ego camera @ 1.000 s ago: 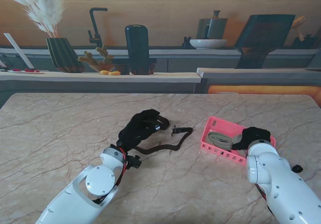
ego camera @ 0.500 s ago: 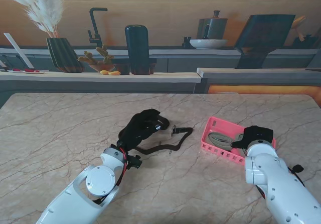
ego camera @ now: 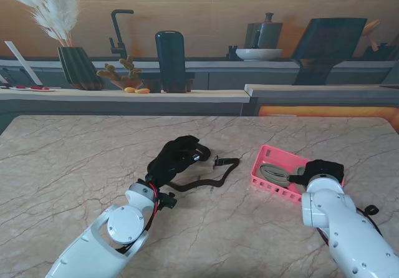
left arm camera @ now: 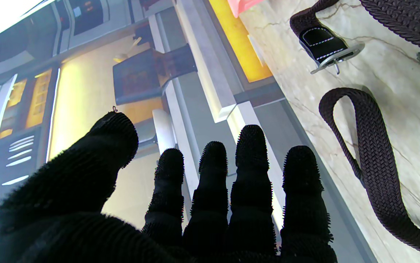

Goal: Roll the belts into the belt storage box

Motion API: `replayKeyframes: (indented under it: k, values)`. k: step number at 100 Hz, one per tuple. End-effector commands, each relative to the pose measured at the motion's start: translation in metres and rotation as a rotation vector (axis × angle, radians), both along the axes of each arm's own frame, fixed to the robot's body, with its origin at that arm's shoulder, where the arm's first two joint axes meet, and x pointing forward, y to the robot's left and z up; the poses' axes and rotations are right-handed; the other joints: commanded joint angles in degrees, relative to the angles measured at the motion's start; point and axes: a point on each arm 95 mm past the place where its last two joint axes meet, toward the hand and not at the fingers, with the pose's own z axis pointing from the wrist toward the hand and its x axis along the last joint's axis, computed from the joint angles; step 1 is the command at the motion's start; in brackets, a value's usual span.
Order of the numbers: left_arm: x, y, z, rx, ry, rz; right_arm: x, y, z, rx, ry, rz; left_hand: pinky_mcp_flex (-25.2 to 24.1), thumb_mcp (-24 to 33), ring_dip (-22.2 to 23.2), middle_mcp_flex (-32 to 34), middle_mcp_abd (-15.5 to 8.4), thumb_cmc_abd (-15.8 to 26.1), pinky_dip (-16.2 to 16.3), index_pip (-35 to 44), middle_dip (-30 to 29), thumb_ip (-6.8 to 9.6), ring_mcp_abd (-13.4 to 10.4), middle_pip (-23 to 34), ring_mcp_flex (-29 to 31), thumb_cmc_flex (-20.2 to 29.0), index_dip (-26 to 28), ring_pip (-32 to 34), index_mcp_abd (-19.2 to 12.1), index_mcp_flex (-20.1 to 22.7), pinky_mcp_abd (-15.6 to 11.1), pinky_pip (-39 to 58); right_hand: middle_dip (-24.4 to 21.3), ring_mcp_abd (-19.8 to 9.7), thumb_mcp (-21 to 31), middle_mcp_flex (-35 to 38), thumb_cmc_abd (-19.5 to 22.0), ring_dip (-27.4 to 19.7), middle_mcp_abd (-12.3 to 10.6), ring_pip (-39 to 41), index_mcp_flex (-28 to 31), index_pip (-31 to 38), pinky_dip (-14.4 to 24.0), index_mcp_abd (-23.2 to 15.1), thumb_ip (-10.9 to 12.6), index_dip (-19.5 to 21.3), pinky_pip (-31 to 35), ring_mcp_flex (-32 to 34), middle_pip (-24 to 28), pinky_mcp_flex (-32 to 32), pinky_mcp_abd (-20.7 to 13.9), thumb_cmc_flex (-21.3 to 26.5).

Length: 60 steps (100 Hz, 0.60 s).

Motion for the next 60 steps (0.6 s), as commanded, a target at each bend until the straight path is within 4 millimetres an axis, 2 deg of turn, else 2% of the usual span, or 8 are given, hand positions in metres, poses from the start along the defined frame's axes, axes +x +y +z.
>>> replayKeyframes:
  k: [1,22,37,40,44,53,56,60]
  values:
    - [-0.0025,-0.0038,0.0003,-0.01,0.006,-0.004,-0.0023,0.0047,-0.0005,0.008,-0.018,0.02,0.3,-0.9,0.7,0.8,-0.6,1.5,-0.1,-0.2,0.4,1.94,-0.4,0.8,0.9,0.9,0.8,0.9,-0.3,0.0,-0.1,0.5,0.0,2.4,-1.3,-1.3,2.5,0.4,2.6,-0.2,-0.9,-0.5,1.1,1.0,1.4,0.8,1.3,-0.5,-0.1,0.0,1.8,-0.6]
    - [-0.0026,-0.0038,0.0004,-0.011,0.005,-0.003,-0.0022,0.0054,0.0039,0.002,-0.084,0.052,0.3,-0.8,0.7,0.9,-0.5,1.5,-0.1,-0.1,0.5,1.97,-0.4,0.9,1.0,1.2,0.8,1.0,-0.2,0.1,0.0,0.5,0.3,1.6,0.1,-3.6,-4.6,0.4,2.1,0.4,-3.5,-0.6,1.3,1.2,2.8,1.4,1.7,0.4,0.9,1.3,1.5,3.3]
    - [-0.0025,-0.0038,0.0004,-0.011,0.006,-0.002,-0.0026,0.0046,0.0056,0.003,-0.111,0.061,0.3,-0.7,0.7,0.9,-0.5,1.5,-0.2,-0.1,0.5,1.98,-0.4,1.0,1.1,1.2,0.8,1.1,-0.2,0.1,0.0,0.6,0.2,1.4,1.8,-4.8,-4.8,0.3,2.0,0.4,-4.3,-0.6,1.2,0.8,3.5,1.3,1.6,0.2,0.8,1.2,1.3,6.5]
    - [-0.0025,-0.0038,0.0004,-0.011,0.006,-0.002,-0.0026,0.0043,0.0056,0.005,-0.116,0.064,0.3,-0.8,0.7,0.9,-0.6,1.6,-0.2,-0.1,0.5,1.97,-0.5,1.0,1.0,1.1,0.8,1.1,-0.3,0.1,0.0,0.6,0.1,1.4,0.6,-4.9,-4.2,0.2,2.0,0.2,-4.0,-0.6,1.1,0.3,3.8,0.8,1.5,0.1,0.9,1.2,1.3,8.3]
    - [-0.0025,-0.0038,0.0003,-0.011,0.006,-0.002,-0.0022,0.0041,0.0054,0.011,-0.125,0.069,0.3,-0.7,0.7,0.9,-0.5,1.5,-0.2,-0.1,0.5,1.98,-0.4,1.0,1.1,1.2,0.8,1.1,-0.2,0.1,0.0,0.6,-0.2,1.2,-1.6,-4.6,-3.2,0.0,1.8,0.3,-3.5,0.0,1.0,-0.3,4.7,0.2,1.5,0.2,0.9,1.2,1.0,13.5]
    - [-0.0025,-0.004,0.0003,-0.011,0.007,-0.001,-0.0003,0.0034,0.0039,0.025,-0.163,0.097,0.3,-0.8,0.7,1.0,-0.5,1.6,-0.2,-0.1,0.5,1.97,-0.4,1.0,1.0,1.2,0.8,1.1,-0.3,0.1,-0.1,0.6,-0.4,0.3,-0.5,-2.6,-2.0,-0.2,0.5,0.7,-1.1,2.0,0.8,-2.7,6.2,0.2,1.9,1.7,1.5,2.3,0.2,22.3]
    - [-0.0025,-0.0041,0.0002,-0.011,0.007,-0.002,0.0009,0.0031,0.003,0.033,-0.18,0.105,0.3,-0.8,0.7,1.0,-0.5,1.6,-0.2,-0.1,0.5,1.96,-0.4,1.0,1.0,1.1,0.8,1.1,-0.3,0.1,0.0,0.6,-0.7,0.4,2.3,-1.3,-3.2,-0.3,0.3,1.2,-0.4,5.0,0.5,-3.5,4.7,-2.8,2.4,2.5,1.7,2.7,0.2,24.2]
    - [-0.0024,-0.0042,0.0001,-0.012,0.008,-0.002,0.0024,0.0031,0.0019,0.037,-0.194,0.112,0.2,-0.8,0.7,1.0,-0.5,1.6,-0.2,-0.1,0.5,1.96,-0.3,1.0,1.0,1.1,0.8,1.1,-0.2,0.1,0.0,0.6,-1.1,0.0,4.8,0.3,-5.1,-0.3,-0.7,1.6,-1.2,12.6,0.2,-5.5,1.9,-9.5,2.8,3.2,1.6,3.1,-0.2,27.8]
